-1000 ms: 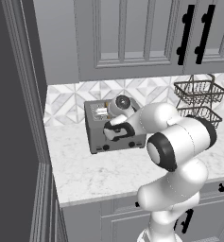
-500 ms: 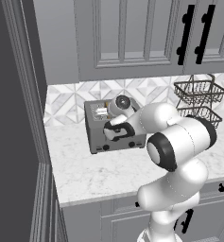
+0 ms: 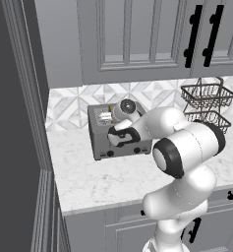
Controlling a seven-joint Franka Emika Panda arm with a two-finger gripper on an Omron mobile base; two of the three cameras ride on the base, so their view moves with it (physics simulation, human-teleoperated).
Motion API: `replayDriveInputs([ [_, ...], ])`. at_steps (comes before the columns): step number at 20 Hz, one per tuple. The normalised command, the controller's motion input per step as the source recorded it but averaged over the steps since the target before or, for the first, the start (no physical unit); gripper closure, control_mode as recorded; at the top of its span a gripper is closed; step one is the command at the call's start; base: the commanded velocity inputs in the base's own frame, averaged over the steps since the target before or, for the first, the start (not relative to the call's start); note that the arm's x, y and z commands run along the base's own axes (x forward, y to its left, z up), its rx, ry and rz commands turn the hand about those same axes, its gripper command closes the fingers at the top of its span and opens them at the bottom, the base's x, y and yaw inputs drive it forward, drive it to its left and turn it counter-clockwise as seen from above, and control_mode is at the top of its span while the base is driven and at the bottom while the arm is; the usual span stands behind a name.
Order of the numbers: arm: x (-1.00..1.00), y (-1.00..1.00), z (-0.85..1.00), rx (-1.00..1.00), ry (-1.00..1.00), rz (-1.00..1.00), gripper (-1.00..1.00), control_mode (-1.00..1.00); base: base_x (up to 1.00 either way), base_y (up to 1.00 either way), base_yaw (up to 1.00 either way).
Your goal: Start the toaster. Once the lever pops up, take the bread to the plate on the dining counter.
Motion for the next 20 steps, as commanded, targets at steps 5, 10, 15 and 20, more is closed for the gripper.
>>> replayDriveInputs([
  [5, 0.0, 0.0, 0.0, 0.0, 0.0, 0.0, -1.0, -1.0, 0.0, 0.0, 0.0],
  [10, 0.0, 0.0, 0.0, 0.0, 0.0, 0.0, -1.0, -1.0, 0.0, 0.0, 0.0],
  [15, 0.0, 0.0, 0.0, 0.0, 0.0, 0.0, -1.0, -1.0, 0.0, 0.0, 0.0],
  [20, 0.0, 0.0, 0.0, 0.0, 0.0, 0.0, -1.0, -1.0, 0.0, 0.0, 0.0],
])
